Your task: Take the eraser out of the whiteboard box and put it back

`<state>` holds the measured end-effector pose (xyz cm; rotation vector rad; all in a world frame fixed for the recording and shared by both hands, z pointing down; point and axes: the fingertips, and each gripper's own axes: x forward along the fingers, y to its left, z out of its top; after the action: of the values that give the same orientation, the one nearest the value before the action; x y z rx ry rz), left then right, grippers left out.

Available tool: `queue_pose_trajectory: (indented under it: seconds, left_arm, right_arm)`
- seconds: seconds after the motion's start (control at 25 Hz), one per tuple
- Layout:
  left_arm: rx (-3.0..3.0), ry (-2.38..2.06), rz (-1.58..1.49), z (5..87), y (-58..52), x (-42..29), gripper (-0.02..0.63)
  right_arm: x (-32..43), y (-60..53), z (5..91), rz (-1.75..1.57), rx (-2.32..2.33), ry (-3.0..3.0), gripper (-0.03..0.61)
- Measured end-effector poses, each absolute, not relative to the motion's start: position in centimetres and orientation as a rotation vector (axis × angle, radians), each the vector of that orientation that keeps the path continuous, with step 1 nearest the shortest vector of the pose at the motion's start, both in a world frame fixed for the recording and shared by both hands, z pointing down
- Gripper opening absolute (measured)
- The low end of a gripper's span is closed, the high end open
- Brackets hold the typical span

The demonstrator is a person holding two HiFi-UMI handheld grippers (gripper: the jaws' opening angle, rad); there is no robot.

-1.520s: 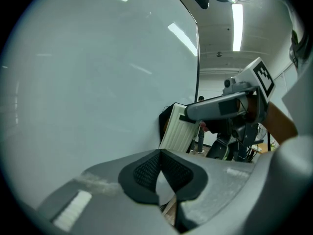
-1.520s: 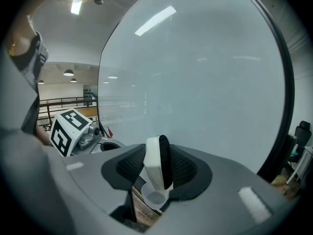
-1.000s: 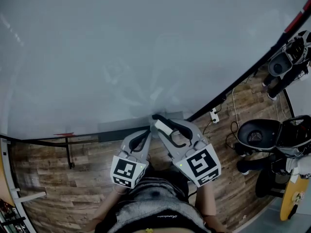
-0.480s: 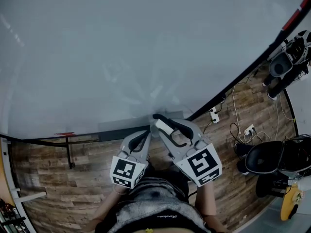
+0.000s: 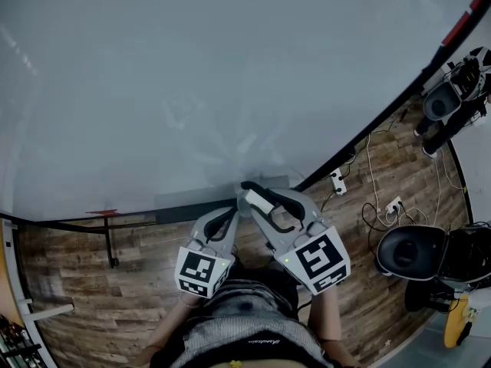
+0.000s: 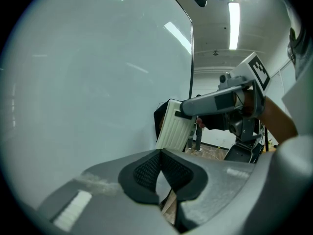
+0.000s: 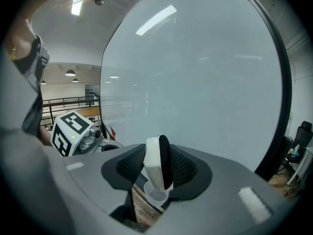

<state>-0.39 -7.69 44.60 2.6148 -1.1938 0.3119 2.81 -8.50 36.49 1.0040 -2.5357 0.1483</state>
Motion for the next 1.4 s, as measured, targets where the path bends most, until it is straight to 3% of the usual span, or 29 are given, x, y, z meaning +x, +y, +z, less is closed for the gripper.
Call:
queue_pose_trajectory:
  seconds: [1.4]
  left_arm:
    - [2.569,-1.202,0.322,45.9,-8.1,-1.1,0.002]
  right_arm:
    - [2.7,-10.0,43.4,0.237,0.961,-2.461,0.155]
